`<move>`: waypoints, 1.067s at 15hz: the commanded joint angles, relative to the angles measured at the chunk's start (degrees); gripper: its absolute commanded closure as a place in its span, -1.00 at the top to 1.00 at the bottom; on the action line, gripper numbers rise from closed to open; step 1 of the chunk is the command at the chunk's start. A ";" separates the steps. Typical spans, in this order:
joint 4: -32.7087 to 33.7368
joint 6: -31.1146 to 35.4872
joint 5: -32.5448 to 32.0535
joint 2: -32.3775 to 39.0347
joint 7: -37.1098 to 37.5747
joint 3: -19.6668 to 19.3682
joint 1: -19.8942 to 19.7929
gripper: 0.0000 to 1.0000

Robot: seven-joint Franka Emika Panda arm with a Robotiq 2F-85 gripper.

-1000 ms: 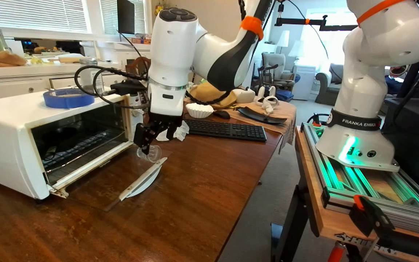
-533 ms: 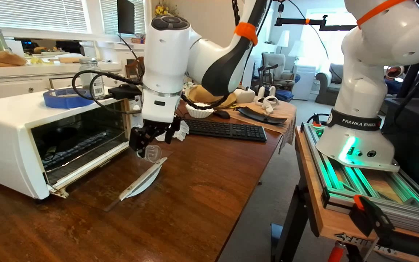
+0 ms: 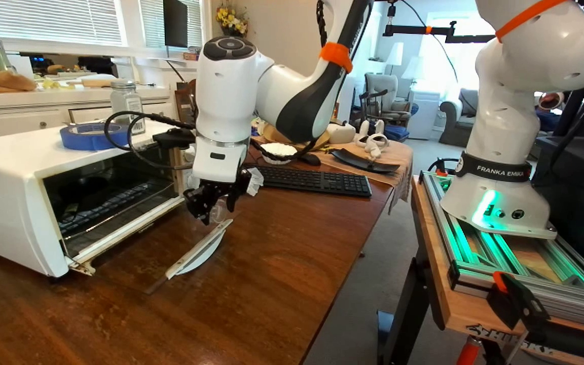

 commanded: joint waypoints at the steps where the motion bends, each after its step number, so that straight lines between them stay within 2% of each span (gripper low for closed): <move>1: 1.32 -1.40 -0.30 1.03 2.09 -0.72 1.10 -0.30; 6: 0.61 -0.14 -1.44 -1.00 5.09 -1.25 0.92 -0.30; 10: -1.01 2.05 2.88 -4.12 4.22 0.53 -2.32 -0.30; 14: -2.71 2.58 14.22 -4.41 -0.86 3.13 -7.63 -0.30; 16: -3.61 1.99 20.52 -4.38 -1.81 3.24 -9.40 -0.30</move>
